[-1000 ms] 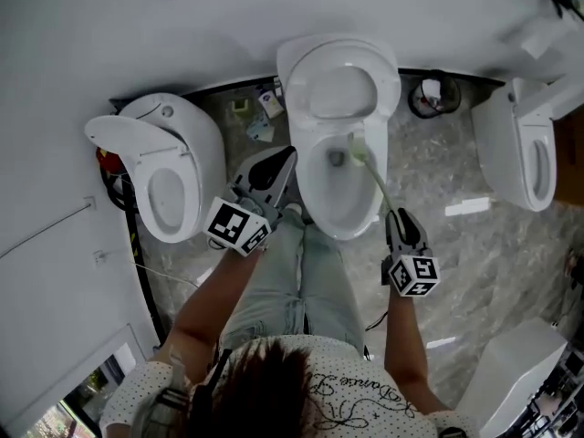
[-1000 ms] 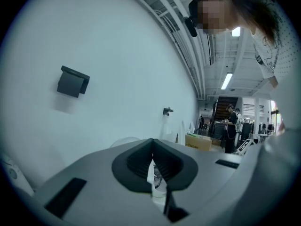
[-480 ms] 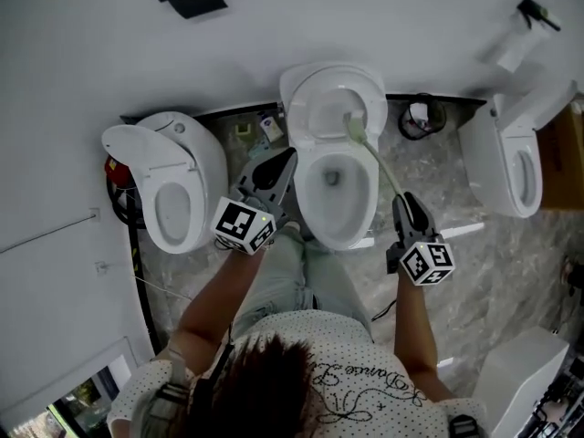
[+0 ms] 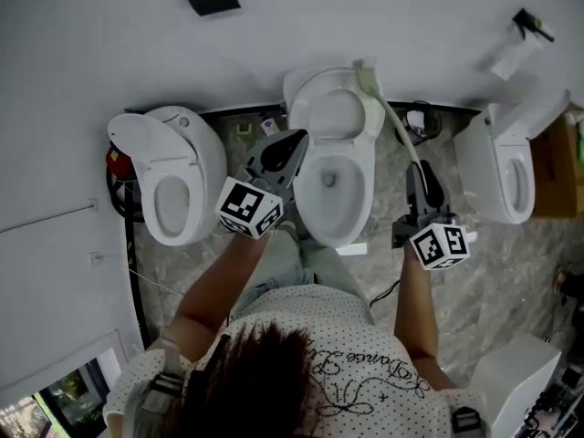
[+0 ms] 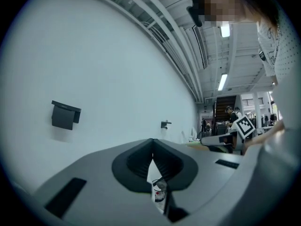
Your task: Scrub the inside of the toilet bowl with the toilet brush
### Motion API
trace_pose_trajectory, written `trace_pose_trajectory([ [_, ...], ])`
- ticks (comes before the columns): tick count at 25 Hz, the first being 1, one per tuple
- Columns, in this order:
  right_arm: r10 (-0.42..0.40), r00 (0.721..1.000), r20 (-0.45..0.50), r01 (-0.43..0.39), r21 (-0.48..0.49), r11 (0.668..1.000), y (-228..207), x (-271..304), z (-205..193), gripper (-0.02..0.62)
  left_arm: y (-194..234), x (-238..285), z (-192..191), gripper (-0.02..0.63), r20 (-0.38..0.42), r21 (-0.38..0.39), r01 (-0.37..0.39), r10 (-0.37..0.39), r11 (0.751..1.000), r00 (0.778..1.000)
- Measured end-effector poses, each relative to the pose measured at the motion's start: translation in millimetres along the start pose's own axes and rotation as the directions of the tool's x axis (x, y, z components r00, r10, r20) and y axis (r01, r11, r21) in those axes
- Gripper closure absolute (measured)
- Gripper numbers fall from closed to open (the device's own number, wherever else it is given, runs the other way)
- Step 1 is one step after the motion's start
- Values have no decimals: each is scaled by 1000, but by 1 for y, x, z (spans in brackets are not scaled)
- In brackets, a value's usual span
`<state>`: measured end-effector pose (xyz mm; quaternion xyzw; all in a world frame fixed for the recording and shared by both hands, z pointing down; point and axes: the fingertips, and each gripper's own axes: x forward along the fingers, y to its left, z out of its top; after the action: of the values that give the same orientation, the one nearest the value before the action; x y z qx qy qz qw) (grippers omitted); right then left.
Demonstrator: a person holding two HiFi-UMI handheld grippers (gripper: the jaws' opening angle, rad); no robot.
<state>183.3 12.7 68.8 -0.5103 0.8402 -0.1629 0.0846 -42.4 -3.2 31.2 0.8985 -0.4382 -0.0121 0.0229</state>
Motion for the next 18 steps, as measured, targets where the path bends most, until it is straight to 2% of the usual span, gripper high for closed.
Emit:
trace_pose_trajectory([
  [5, 28, 999, 44, -24, -75, 997, 17, 11, 30, 480, -1, -1, 15, 603, 18, 25, -17, 17, 1000, 1000],
  [11, 62, 997, 42, -55, -141, 988, 41, 20, 55, 480, -1, -8, 32, 603, 49, 49, -19, 17, 999, 999],
  [18, 89, 993, 76, -68, -247, 967, 61, 16, 80, 480, -11, -13, 42, 603, 74, 58, -17, 13, 998, 997],
])
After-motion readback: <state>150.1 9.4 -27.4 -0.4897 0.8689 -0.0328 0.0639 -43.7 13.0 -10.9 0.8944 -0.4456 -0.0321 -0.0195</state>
